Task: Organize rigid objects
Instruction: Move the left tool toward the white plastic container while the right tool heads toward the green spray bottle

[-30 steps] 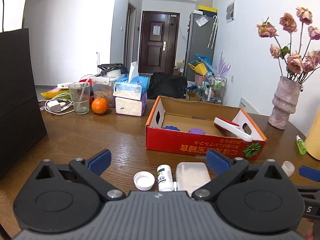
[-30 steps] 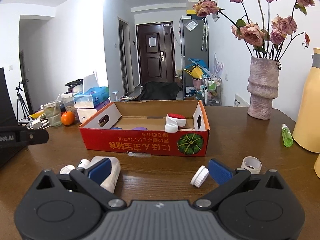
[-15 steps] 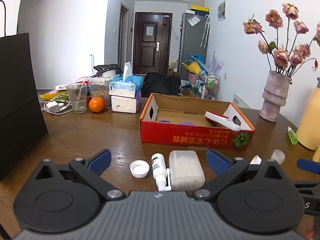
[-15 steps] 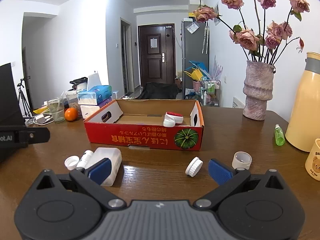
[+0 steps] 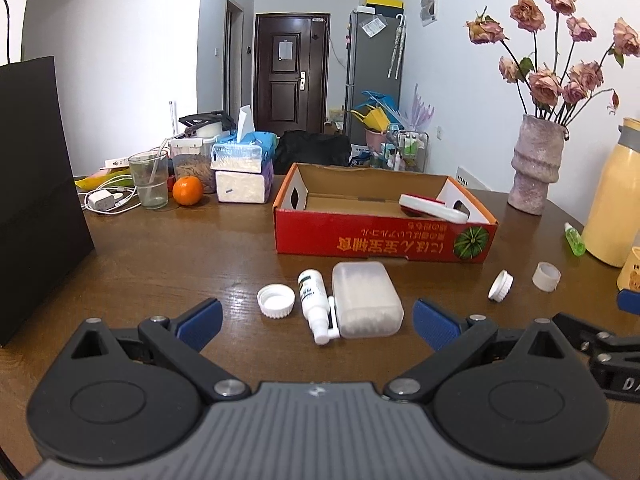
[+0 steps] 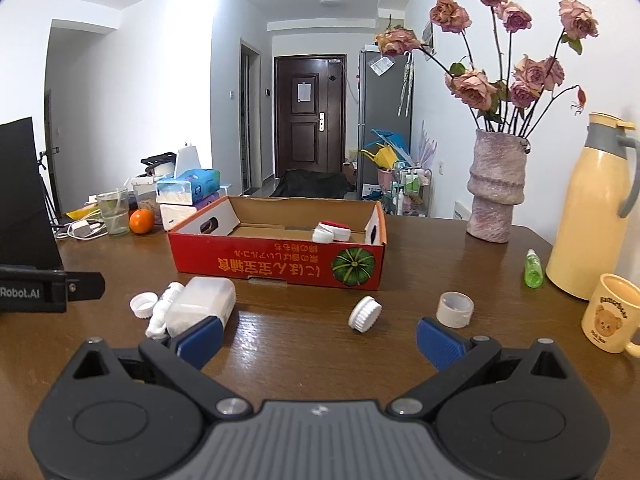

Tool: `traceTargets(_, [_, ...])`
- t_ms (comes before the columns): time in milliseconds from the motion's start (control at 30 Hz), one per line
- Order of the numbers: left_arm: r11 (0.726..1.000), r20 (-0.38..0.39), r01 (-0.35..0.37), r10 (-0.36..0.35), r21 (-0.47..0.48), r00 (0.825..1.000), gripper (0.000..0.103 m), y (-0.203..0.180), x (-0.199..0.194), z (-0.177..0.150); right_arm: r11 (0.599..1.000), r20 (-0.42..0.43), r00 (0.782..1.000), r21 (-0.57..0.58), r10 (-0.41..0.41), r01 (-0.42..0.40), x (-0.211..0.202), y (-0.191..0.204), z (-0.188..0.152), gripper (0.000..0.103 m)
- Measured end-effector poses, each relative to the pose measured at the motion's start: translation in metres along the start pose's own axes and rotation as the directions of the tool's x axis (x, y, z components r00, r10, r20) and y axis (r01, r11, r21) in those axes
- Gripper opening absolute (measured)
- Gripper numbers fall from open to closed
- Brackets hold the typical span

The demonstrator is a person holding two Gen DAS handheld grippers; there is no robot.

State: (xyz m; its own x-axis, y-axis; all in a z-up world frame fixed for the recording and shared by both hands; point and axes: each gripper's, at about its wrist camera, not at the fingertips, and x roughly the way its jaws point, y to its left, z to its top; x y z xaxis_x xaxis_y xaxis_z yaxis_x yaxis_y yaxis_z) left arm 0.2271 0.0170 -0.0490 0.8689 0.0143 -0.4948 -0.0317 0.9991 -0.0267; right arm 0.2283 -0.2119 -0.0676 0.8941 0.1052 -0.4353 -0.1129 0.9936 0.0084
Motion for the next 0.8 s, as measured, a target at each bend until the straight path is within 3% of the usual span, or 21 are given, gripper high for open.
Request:
traceTargets(400, [1.0, -0.041, -0.021, 0.021, -0.003, 0.999, 0.103, 0.01, 0.013, -0.01, 0.998, 0.012, 0.998, 0.013, -0.055, 0.055, -0.007, -0.021, -0.008, 0.103])
traceTargets(800, [0.996, -0.094, -0.086, 0.087, 0.011, 0.992, 0.103, 0.023, 0.053, -0.012, 0.996, -0.016, 0.997, 0.029, -0.08, 0.08, 0.011, -0.037, -0.015, 0.103])
